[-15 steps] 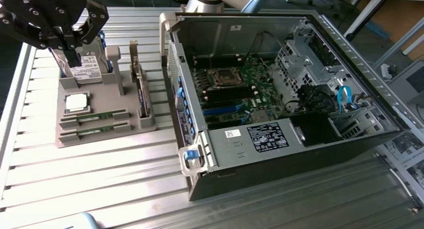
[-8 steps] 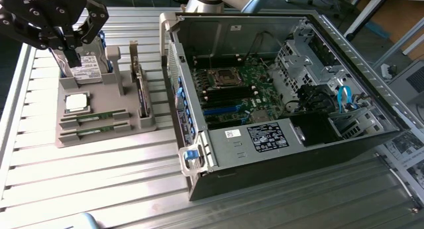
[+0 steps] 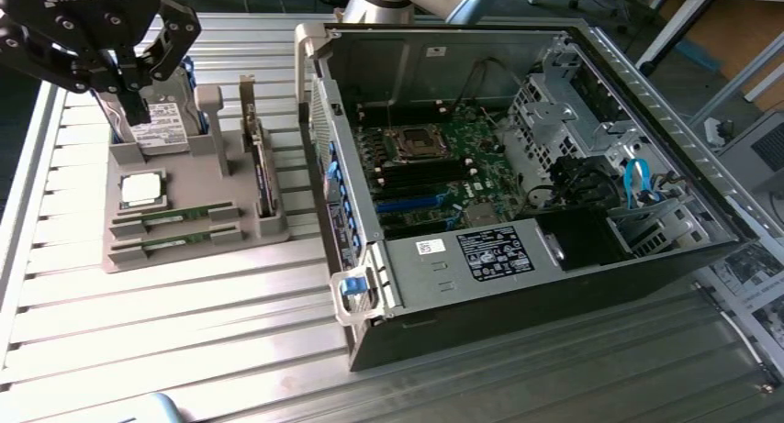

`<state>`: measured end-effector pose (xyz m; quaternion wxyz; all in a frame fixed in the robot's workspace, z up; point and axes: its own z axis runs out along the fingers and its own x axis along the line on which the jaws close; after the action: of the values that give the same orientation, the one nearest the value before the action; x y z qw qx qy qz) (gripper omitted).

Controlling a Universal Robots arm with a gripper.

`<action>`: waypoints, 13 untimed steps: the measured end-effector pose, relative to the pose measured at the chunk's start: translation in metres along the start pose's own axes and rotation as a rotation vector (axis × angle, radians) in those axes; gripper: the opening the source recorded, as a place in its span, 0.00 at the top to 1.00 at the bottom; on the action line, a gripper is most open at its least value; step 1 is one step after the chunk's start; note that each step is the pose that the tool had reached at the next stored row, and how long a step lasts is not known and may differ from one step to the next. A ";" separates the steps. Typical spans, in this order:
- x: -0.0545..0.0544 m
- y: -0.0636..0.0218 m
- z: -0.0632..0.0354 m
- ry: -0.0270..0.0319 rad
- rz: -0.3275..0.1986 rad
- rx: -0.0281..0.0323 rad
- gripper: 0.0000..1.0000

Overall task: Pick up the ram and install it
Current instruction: 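Pick up the ram and move it above insertion slot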

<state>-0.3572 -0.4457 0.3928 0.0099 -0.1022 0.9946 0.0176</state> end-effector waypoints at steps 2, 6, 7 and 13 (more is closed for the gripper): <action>0.000 0.0000 0.0000 0.0004 -0.008 0.0004 0.89; 0.000 0.0000 0.0001 0.0012 -0.025 0.0010 0.89; 0.000 0.0000 0.0001 0.0014 -0.030 0.0012 0.89; 0.000 0.0000 0.0002 0.0027 -0.057 0.0022 0.89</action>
<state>-0.3573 -0.4457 0.3926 0.0092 -0.1306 0.9913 0.0160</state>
